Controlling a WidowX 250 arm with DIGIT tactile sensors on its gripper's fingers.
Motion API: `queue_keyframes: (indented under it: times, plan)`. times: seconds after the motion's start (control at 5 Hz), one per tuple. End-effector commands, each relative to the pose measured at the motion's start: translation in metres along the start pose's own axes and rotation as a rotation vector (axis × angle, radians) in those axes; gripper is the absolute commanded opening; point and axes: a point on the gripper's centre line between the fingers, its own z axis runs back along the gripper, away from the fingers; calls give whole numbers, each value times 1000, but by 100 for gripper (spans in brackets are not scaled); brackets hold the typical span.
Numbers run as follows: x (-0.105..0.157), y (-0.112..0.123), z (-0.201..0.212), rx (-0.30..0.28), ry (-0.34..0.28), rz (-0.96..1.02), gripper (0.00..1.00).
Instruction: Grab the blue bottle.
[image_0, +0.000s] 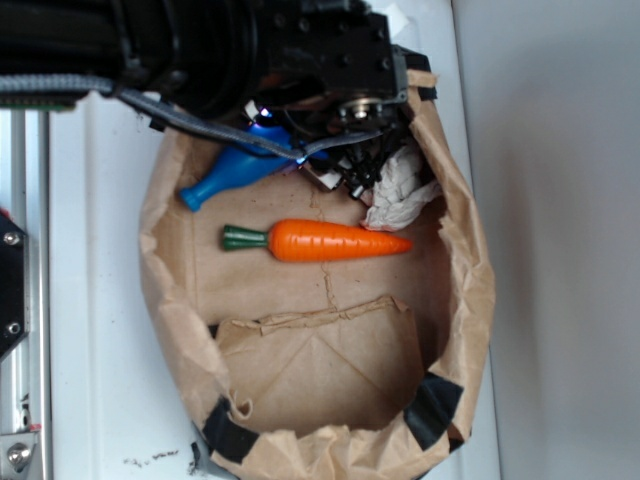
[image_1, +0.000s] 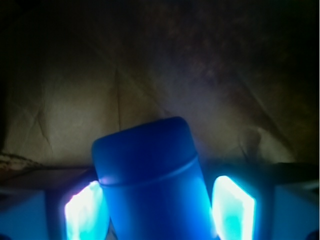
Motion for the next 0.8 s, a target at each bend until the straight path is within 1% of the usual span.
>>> queue_keyframes:
  times: [0.0, 0.2, 0.4, 0.6]
  plan:
    - [2, 11, 34, -66, -25, -7, 0]
    - [0, 11, 67, -124, -29, -126, 0]
    - [-10, 10, 106, -209, -40, -263, 0]
    - [-33, 13, 137, -271, -106, -504, 0]
